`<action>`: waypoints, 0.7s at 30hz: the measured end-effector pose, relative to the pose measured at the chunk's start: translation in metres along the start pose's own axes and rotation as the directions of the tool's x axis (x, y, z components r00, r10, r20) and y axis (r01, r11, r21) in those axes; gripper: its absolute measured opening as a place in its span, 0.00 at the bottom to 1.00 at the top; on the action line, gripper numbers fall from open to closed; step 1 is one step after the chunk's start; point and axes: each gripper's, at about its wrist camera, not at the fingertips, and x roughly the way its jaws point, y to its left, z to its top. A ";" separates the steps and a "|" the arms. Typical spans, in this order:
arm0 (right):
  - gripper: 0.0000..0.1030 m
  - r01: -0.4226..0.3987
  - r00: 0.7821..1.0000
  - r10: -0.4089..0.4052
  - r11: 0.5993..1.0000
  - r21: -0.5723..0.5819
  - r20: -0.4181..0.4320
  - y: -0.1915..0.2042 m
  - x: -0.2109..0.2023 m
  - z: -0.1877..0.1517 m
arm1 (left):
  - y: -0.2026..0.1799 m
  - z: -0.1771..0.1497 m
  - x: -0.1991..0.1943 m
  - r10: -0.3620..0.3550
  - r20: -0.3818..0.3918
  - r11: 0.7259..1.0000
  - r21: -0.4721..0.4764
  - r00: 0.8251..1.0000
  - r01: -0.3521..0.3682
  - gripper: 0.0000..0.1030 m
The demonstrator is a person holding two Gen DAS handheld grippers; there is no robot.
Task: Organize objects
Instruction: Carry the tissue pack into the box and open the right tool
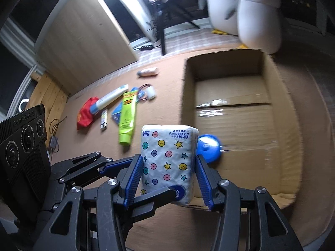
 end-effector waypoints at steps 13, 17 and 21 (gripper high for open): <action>0.46 0.033 0.999 -0.034 0.997 0.070 0.017 -0.050 -0.010 -0.001 | -0.033 0.016 0.043 -0.006 -0.040 0.999 0.038 0.999 0.007 0.50; 0.46 0.037 0.999 -0.038 0.996 0.076 0.014 -0.055 -0.009 -0.001 | -0.033 0.017 0.048 0.001 -0.043 0.999 0.045 0.999 0.001 0.50; 0.46 0.043 0.999 -0.045 0.996 0.074 0.016 -0.056 -0.010 -0.001 | -0.034 0.018 0.048 0.009 -0.039 0.998 0.059 0.999 -0.007 0.50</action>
